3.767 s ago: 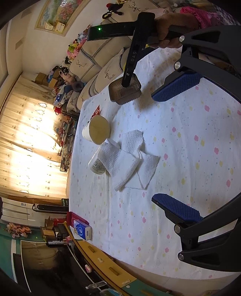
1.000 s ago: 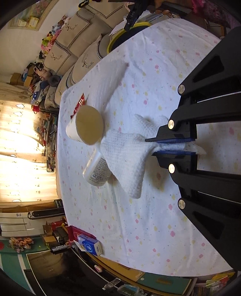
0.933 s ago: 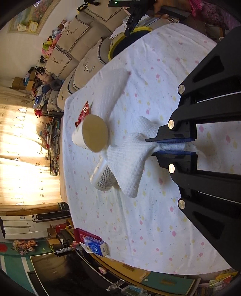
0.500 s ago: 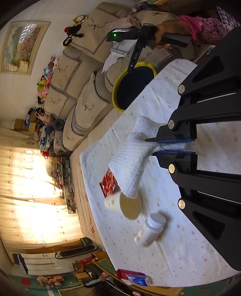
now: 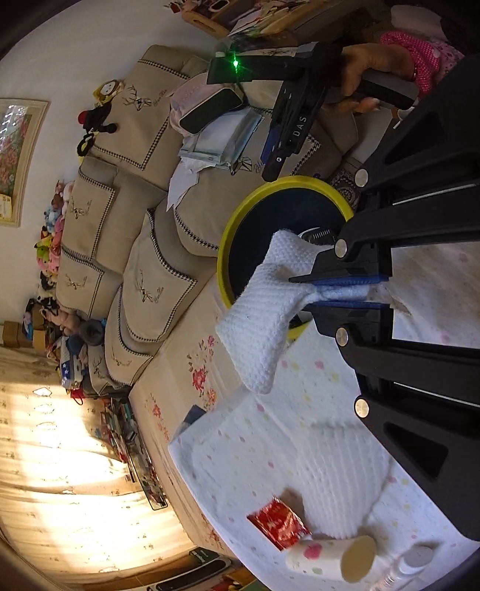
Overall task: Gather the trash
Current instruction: 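Carry the tissues over the bin and open the left tool, then reach the right tool to the white dotted cup and grasp its rim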
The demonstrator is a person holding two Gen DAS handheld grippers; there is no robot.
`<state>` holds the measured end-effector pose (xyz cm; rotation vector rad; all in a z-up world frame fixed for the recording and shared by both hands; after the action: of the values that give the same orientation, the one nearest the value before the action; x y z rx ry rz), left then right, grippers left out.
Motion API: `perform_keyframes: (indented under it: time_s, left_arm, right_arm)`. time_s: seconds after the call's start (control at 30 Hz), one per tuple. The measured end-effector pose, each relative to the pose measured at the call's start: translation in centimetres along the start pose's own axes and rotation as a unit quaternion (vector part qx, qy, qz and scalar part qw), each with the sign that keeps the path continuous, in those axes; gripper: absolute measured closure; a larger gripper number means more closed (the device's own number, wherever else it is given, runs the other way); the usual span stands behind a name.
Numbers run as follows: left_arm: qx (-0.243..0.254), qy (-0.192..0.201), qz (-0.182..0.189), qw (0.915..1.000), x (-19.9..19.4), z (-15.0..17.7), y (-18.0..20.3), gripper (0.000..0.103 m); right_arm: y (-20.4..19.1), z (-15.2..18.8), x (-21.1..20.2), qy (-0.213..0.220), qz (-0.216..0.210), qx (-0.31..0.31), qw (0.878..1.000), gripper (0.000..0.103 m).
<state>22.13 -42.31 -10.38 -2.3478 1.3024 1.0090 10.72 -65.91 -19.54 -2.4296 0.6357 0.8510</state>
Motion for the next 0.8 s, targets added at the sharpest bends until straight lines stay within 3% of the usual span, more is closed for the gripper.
perform_keyframes:
  time_s: [0.3, 0.37, 0.4, 0.43, 0.6, 0.8]
  left_arm:
    - [0.022, -0.059, 0.016, 0.9979, 9.7, -1.9, 3.1, 0.091]
    - [0.022, -0.071, 0.016, 0.9971, 11.1, -2.0, 3.4, 0.075]
    - [0.019, -0.076, 0.013, 0.9968, 11.8, -2.0, 3.6, 0.056]
    - [0.017, -0.077, 0.011, 0.9968, 12.0, -2.1, 3.5, 0.045]
    - [0.007, -0.071, 0.009, 0.9974, 11.1, -2.0, 2.7, 0.043]
    - [-0.007, -0.029, -0.003, 0.9995, 5.7, -1.2, 1.2, 0.037]
  right_arm:
    - [2.0, 0.3, 0.2, -0.005, 0.008, 0.016, 1.0, 0.057]
    - [2.2, 0.3, 0.2, -0.005, 0.009, 0.017, 1.0, 0.057]
    - [2.3, 0.3, 0.2, -0.005, 0.01, 0.017, 1.0, 0.057]
    - [2.4, 0.3, 0.2, -0.005, 0.01, 0.018, 1.0, 0.057]
    - [2.3, 0.4, 0.1, -0.006, 0.008, 0.016, 1.0, 0.057]
    - [1.3, 0.5, 0.1, -0.008, 0.002, 0.007, 1.0, 0.057]
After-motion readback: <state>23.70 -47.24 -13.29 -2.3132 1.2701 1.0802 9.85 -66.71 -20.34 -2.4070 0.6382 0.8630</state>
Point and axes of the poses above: each gripper's, at about its wrist camera, not at the fingertips, and x roughly the way its jaws point, y to its right, z to its underside, the point moved 1 cm from there along x, roughly the way its jaws point, and after that the axes turned 3 degrees about y, right-handed, at the moved point
